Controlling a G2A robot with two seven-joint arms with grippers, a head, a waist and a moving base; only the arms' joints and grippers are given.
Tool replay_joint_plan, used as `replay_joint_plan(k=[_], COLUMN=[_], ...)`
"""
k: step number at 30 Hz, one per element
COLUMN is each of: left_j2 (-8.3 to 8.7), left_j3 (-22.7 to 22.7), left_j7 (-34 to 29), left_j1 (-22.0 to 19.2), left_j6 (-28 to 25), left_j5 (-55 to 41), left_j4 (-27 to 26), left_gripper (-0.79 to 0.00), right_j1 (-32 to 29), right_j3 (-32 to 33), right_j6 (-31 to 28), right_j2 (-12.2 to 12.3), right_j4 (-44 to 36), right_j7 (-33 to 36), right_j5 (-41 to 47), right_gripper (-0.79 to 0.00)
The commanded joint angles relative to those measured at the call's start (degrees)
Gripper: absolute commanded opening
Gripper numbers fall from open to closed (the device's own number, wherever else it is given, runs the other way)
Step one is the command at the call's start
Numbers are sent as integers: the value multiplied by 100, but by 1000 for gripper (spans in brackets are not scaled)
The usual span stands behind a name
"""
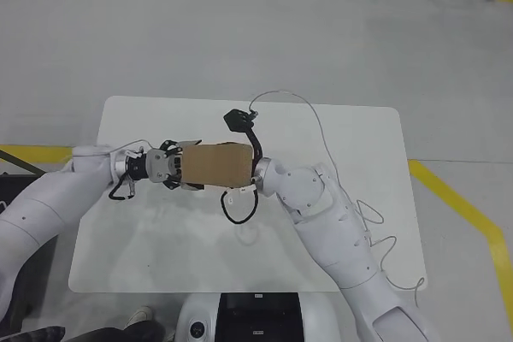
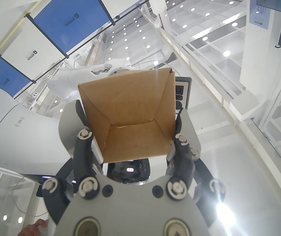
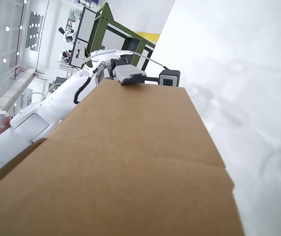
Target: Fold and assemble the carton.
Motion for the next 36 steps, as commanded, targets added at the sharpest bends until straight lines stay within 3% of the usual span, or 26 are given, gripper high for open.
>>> replay_joint_plan(k=[1, 2, 3, 5, 9, 12, 14, 15, 19, 36], left_j2=[18, 27, 36, 52, 81, 97, 107, 112, 124, 101], left_j3=[213, 306, 398, 571, 868, 868, 868, 868, 868, 868], left_j7=[-82, -110, -129, -183, -275, -287, -301, -308, -337, -344], left_j1=[-116, -178, -241, -352, -555, -562, -562, -561, -555, -559], left_j6=[-83, -110, -129, -184, -275, -288, -301, -309, -338, -344], left_j5=[-94, -132, -154, -241, -344, -364, -366, -367, -334, -213], left_j4=[1, 29, 55, 107, 212, 217, 207, 195, 91, -204], left_gripper=[-296, -348, -379, -379, -369, -391, -397, -400, -406, -453], right_j1=[-2, -4, -2, 0, -36, -88, -123, -136, -142, 147], right_j3=[-28, -38, -49, -64, -48, -12, 10, 17, 7, -332], right_j6=[9, 11, 11, 18, 12, 2, -20, -31, -111, -477], right_j2=[10, 14, 20, 31, 65, 100, 123, 132, 156, 158], right_j4=[-18, -24, -27, -41, -140, -247, -308, -327, -287, 172], right_j7=[-13, -21, -18, -16, -25, -6, 12, 20, 37, -77], right_j5=[-18, -7, -6, 1, 6, 3, 12, 25, 145, 587], right_gripper=[-785, -653, -576, -419, -274, -336, -471, -502, -785, -785])
